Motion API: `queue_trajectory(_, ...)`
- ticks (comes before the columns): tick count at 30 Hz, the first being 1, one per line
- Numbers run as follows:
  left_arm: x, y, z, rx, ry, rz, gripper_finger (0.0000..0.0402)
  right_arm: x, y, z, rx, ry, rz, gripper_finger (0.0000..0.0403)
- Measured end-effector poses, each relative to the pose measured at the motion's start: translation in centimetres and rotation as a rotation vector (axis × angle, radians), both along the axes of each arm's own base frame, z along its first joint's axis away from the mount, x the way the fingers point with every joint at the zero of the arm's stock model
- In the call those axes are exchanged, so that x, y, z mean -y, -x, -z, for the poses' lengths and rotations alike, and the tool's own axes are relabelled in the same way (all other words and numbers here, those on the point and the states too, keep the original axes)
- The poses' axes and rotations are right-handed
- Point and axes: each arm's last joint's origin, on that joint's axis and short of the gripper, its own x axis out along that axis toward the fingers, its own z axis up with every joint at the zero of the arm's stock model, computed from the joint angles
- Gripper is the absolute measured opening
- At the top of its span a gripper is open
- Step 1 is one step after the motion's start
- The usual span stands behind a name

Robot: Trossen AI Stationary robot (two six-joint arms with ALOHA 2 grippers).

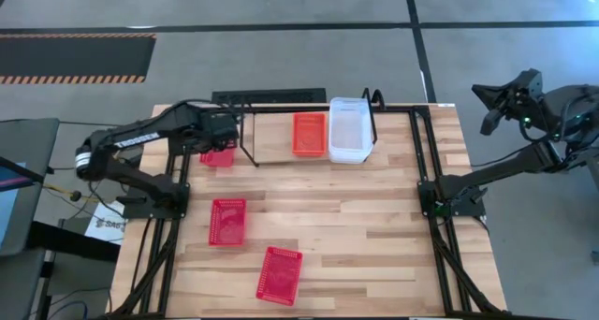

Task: Stack baskets on shelf by color
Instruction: Put the top red bin on the shelf

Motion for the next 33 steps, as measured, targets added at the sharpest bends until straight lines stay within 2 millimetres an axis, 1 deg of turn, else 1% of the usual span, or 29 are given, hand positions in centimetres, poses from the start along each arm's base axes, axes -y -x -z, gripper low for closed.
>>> queue_trajectory(4, 0.0, 0.2, 1.0, -0.013, -0.011, 0.027, 0.0144, -0.3, -1.8, 0.4, 0.018, 0.005, 0.012, 0.0027)
queue_trajectory(8, -0.6, 0.5, 1.1, -0.069, -0.082, 0.05, 0.0144, -0.7, -4.0, 1.3, -0.002, 0.001, -0.022, 0.0033)
queue_trajectory(12, -1.9, 1.1, 1.1, -0.099, -0.092, 0.029, 0.0144, -1.0, -5.7, 2.2, -0.015, -0.025, -0.059, 0.0032)
queue_trajectory(17, -3.8, 2.1, 1.1, -0.135, -0.065, 0.027, 0.0146, -1.4, -7.1, 2.8, -0.017, -0.075, -0.113, 0.0029)
queue_trajectory(23, -5.7, 3.0, 1.4, -0.117, -0.045, -0.001, 0.0165, -1.9, -9.2, 3.3, -0.066, -0.105, -0.149, 0.0042)
queue_trajectory(26, -6.4, 3.4, 2.4, -0.115, 0.002, 0.009, 0.0174, -2.1, -10.3, 3.6, -0.1, -0.102, -0.147, 0.0049)
queue_trajectory(29, -6.8, 3.9, 4.2, -0.115, 0.058, -0.013, 0.0181, -2.2, -11.3, 3.7, -0.125, -0.097, -0.148, 0.0052)
queue_trajectory(33, -7.3, 4.2, 6.8, -0.098, 0.088, -0.027, 0.0183, -2.4, -12.3, 3.6, -0.14, -0.076, -0.16, 0.0052)
